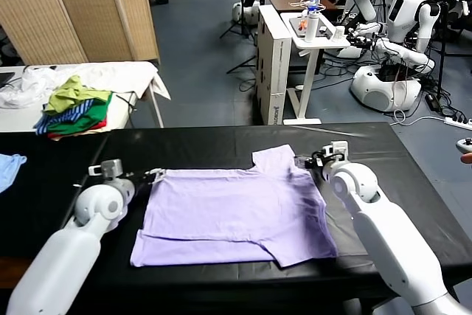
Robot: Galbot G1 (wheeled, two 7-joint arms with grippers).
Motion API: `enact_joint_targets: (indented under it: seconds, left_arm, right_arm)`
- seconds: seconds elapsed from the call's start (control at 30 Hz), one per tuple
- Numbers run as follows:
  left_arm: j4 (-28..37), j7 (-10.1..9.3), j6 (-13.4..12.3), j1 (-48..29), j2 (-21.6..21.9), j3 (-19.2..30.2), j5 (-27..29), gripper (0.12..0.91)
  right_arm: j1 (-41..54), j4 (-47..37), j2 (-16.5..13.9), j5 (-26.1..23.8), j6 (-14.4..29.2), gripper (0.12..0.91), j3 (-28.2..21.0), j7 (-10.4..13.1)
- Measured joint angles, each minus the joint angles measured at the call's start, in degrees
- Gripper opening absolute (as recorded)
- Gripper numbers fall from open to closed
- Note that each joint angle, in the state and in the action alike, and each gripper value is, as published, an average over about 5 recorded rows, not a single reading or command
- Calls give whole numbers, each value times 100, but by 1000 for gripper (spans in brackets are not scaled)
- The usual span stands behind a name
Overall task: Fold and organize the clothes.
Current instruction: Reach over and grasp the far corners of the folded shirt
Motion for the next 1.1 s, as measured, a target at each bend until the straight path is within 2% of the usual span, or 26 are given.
enact_joint_targets:
  seconds: [0.23,0.33,0.47,0.6,0.7,0.77,0.83,0.93,1.1]
  left_arm:
    - [121,60,-33,-48,-61,67,108,864]
    - [142,108,-54,-51,-63,94,166,830]
    - [161,177,-90,-32,-60,106,233,755]
    - [151,248,-122,-14,-48,118,276,549]
    - [145,265,-124,-14,-45,127,275,361]
    - [140,271,-127,-13,-43,132,271,254]
    - [133,275,-136,-10,-40,134,268,196]
    - [99,272,-156,3,-32,117,264,174]
    - [-62,264,-198,107,30,-5,243,164]
  right_arm:
    - [60,-175,73,-71,0,755,-96,-61]
    - [70,-199,89,-107,1,701,-136,-101]
    - [74,-217,108,-155,3,504,-171,-153]
    - [74,-251,137,-203,5,260,-179,-201]
    - [74,-265,150,-228,6,161,-178,-239]
    - [67,-252,147,-242,5,145,-166,-282]
    - [46,-215,131,-253,3,140,-139,-347]
    - [-20,-108,81,-259,78,140,-75,-457]
    - [-209,208,-33,-238,504,140,81,-598]
